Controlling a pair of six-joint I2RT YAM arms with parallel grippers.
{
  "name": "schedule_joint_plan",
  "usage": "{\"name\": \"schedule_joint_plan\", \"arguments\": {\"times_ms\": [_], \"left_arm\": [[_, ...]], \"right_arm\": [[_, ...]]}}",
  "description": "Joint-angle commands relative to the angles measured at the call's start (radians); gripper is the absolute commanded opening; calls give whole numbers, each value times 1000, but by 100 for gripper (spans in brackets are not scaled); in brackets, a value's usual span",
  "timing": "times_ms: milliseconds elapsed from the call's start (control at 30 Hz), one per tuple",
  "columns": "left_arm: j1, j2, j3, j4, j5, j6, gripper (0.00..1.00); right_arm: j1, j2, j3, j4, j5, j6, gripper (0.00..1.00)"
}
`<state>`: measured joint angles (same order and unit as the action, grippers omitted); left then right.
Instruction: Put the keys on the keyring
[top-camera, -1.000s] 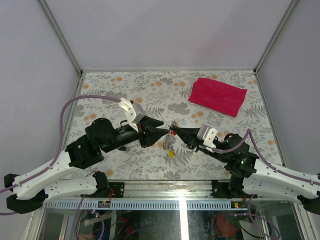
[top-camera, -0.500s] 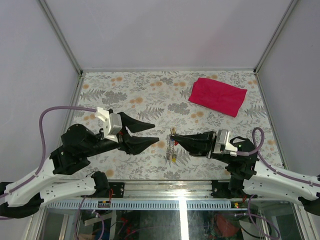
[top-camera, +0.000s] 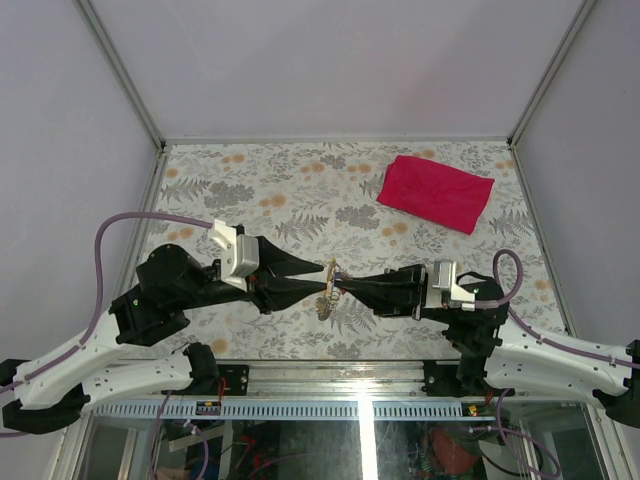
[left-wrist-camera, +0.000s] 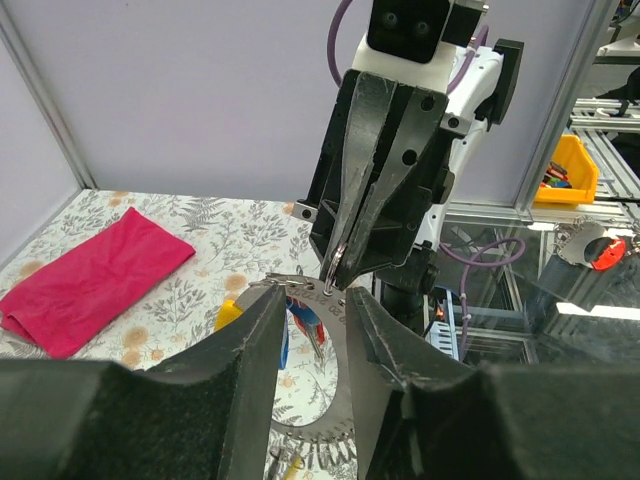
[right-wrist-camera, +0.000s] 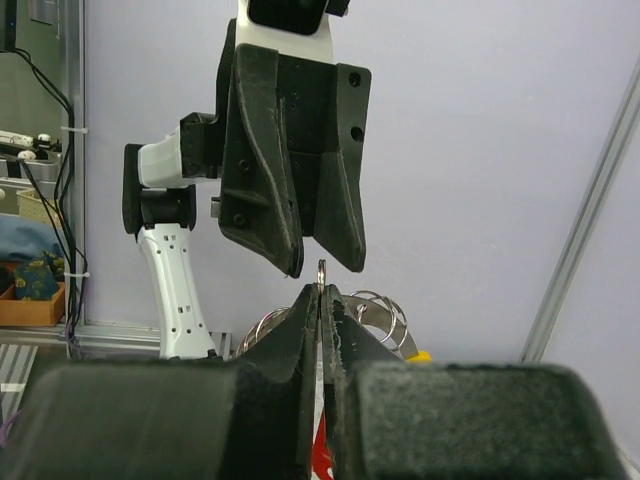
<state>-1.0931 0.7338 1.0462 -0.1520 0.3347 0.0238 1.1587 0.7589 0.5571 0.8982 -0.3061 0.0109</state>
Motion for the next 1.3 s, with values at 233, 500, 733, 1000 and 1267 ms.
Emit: {"name": "schedule_joint_plan", "arguments": {"times_ms": [233,500,733,1000,1267], "left_arm": [[-7,23,-4,73,67,13,24],[-6,35,4,79,99,14,19],[-6,42,12,83,130,16,16],[-6,41,14,83,154,17,12],[-6,46,12,81,168,17,10]], "right_arm": [[6,8,15,130,-25,23,0],[6,15,25,117,-50,33,0],[6,24,38,91,-75,38,0],[6,23,50,52,-105,46,0],[6,27,72,7,-149,56,1]]}}
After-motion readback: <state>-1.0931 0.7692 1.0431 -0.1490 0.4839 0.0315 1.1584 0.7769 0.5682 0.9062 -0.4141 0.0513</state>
